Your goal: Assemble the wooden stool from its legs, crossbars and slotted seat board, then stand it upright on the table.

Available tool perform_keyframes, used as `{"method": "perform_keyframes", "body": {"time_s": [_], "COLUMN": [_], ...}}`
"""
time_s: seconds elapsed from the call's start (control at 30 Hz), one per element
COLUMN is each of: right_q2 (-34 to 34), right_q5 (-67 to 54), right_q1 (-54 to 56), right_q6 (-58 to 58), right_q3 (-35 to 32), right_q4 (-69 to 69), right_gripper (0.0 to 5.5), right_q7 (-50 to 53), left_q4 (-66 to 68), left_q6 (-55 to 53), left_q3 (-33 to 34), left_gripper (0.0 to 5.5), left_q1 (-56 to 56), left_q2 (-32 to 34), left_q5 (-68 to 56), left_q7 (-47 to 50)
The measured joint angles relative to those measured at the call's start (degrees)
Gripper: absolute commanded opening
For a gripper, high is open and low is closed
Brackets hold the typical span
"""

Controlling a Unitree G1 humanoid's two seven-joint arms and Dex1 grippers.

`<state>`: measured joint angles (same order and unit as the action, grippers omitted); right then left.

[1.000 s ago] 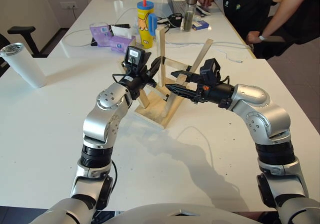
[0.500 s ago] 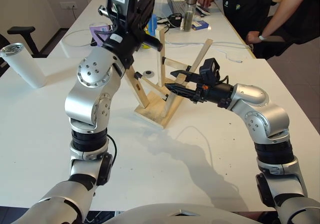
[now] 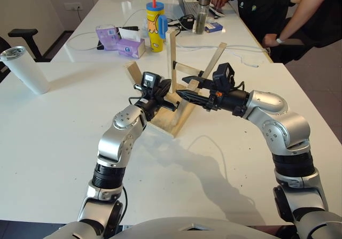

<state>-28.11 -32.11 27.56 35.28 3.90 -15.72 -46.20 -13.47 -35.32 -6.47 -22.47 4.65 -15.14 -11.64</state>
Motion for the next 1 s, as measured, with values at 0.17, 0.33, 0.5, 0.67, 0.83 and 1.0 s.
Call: {"method": "perform_keyframes", "body": {"time_s": [0.17, 0.33, 0.5, 0.67, 0.83, 1.0], "right_q2": [0.1, 0.2, 0.2, 0.4, 1.0, 1.4], "right_q5": [-0.2, -0.2, -0.2, -0.2, -0.4, -1.6], "right_q1": [0.0, 0.0, 0.0, 0.0, -0.2, 0.0], "right_q6": [0.1, 0.1, 0.2, 0.4, 2.4, 5.3], "right_q3": [-0.1, -0.1, -0.1, -0.2, -0.5, -1.3], "right_q4": [-0.2, -0.3, -0.3, -0.6, -2.4, -3.0], "right_gripper": [2.09, 2.09, 2.09, 2.09, 2.09, 2.09], "right_q7": [0.0, 0.0, 0.0, 0.4, 1.5, 2.5], "left_q4": [-2.5, -5.0, -4.4, -3.7, -0.3, 0.0], "left_q6": [0.2, 1.3, 1.1, -9.6, -4.7, -1.6], "left_q3": [6.7, 10.2, 13.1, 7.4, 1.2, 1.4], "left_gripper": [0.0, 0.0, 0.0, 0.0, 0.0, 0.0], "left_q1": [-9.0, -21.0, -27.4, -16.7, -1.0, 0.9], "left_q2": [0.3, 1.7, 3.8, 2.4, -0.4, -2.2], "left_q5": [-1.4, -2.9, -4.1, -4.0, -2.8, -2.8], "left_q7": [2.4, 2.6, 2.7, 4.8, 4.9, 4.8]}}
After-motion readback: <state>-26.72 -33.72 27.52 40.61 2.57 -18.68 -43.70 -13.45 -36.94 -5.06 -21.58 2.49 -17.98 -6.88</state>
